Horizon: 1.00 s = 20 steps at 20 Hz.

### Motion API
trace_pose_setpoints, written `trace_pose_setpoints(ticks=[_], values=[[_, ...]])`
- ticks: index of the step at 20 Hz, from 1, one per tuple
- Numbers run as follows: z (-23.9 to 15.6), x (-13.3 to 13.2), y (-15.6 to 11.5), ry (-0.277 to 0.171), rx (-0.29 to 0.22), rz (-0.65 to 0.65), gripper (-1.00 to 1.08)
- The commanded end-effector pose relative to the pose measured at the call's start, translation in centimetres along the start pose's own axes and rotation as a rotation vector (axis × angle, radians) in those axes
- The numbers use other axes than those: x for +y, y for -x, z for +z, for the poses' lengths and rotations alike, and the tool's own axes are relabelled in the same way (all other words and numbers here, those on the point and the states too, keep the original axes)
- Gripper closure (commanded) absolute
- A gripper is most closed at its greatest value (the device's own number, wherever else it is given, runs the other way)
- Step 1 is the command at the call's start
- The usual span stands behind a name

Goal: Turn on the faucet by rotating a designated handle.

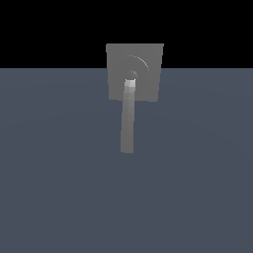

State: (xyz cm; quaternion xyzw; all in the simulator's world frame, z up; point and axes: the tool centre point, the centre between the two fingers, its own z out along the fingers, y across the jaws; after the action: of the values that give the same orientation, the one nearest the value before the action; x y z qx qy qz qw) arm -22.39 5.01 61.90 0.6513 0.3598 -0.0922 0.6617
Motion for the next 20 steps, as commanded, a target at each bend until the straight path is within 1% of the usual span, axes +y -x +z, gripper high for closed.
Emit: trace_pose_setpoints(ticks=[1, 6, 11, 15, 20], values=[[-1.6, 1.0, -0.6, 0.102, -0.064, -0.106, 1.08], [-4.9, 2.5, -2.8, 0.281, -0.207, -0.334, 1.08], [-8.0, 3.1, -6.2, 0.436, -0.369, -0.581, 1.08], [-10.1, 3.0, -9.7, 0.541, -0.509, -0.793, 1.08], [-11.8, 1.8, -14.9, 0.65, -0.696, -1.071, 1.08]])
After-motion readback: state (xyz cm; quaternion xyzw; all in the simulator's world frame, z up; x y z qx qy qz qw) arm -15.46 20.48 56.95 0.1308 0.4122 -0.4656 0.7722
